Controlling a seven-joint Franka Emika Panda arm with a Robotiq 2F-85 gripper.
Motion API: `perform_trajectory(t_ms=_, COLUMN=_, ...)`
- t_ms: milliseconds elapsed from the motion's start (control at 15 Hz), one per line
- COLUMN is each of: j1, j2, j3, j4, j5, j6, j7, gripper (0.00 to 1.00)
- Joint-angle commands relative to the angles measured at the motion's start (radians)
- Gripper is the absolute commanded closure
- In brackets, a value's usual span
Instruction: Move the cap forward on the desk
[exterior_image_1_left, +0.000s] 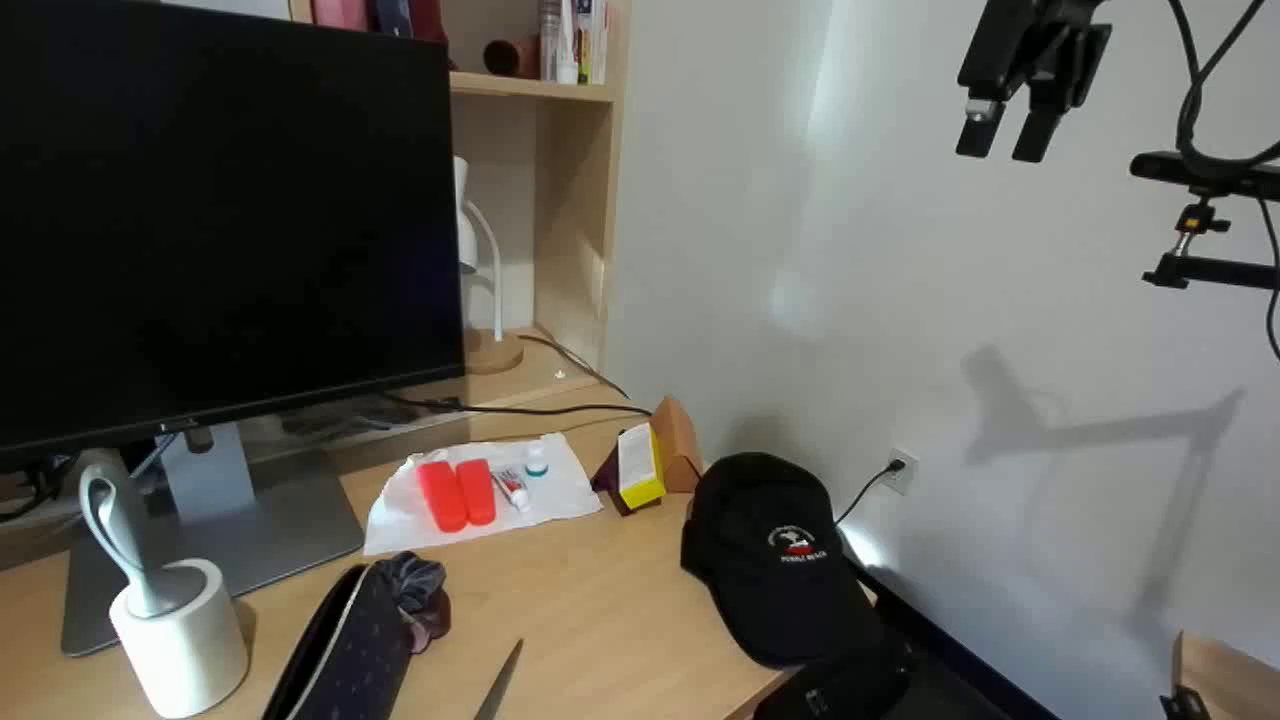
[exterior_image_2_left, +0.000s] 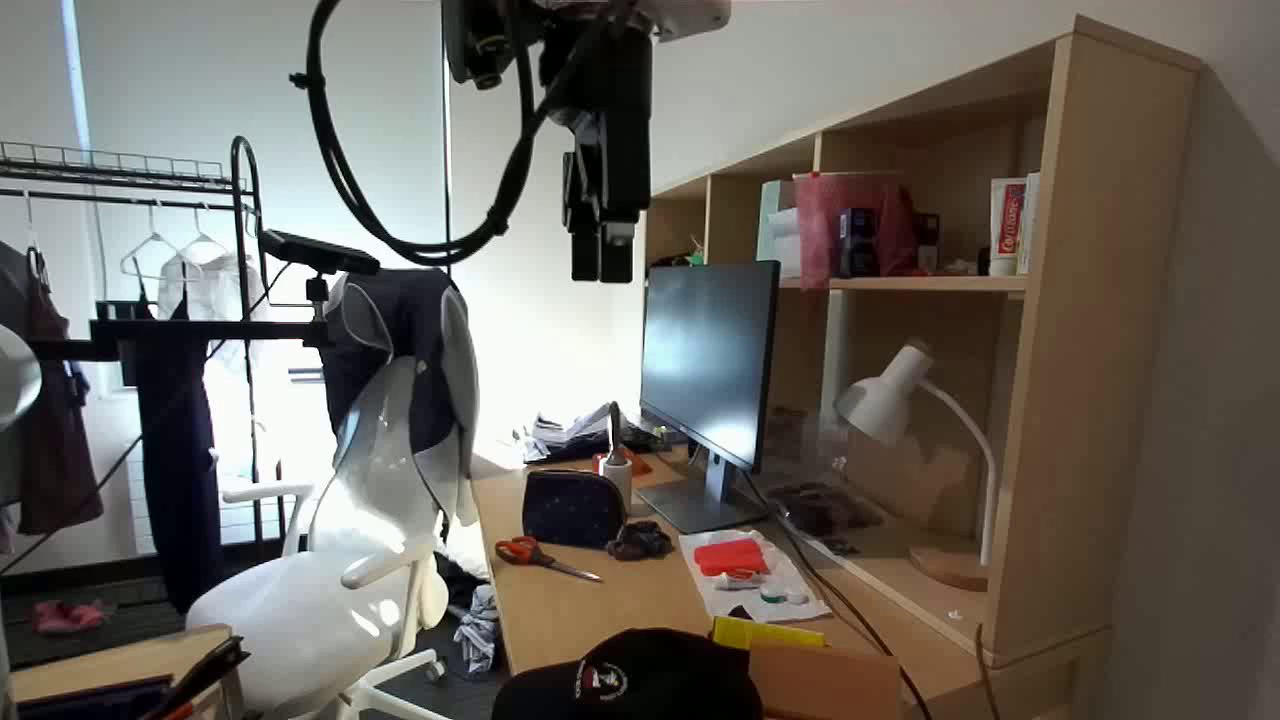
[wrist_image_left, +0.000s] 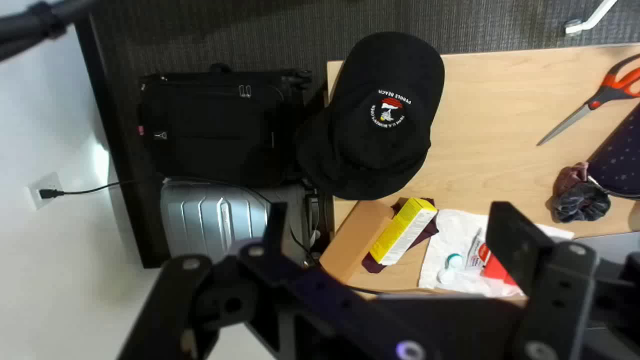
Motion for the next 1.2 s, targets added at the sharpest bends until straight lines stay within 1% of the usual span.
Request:
perform_trajectory(t_ms=0, j1=-0.008, j2=0.002, j3=0.006, j4=0.003, j5=0.003, j6=-0.002, j7=-0.003, gripper=0.0)
perform_trajectory(t_ms=467, j1=-0.008, j2=0.002, j3=0.006, j4=0.003, j5=0.003, j6=-0.002, j7=-0.003, gripper=0.0)
perform_trajectory(t_ms=533, j1=-0.001, j2=0.013, j3=0.002, j4=0.015, j5=0.023, j6=0.002, j7=-0.013, gripper=0.0)
perform_trajectory(t_ms=800, j1=0.043, j2=0.091, j3=0.03, j4=0.069, j5=0.077, j6=0.026, j7=-0.016, gripper=0.0)
perform_trajectory(t_ms=1000, j1=0.059, j2=0.17, j3=0.063, j4=0.105, j5=0.133, j6=0.067, j7=0.077, gripper=0.0)
perform_trajectory(t_ms=1133, j1=0.059, j2=0.214, j3=0.083, j4=0.112, j5=0.136, j6=0.087, j7=0.133, gripper=0.0)
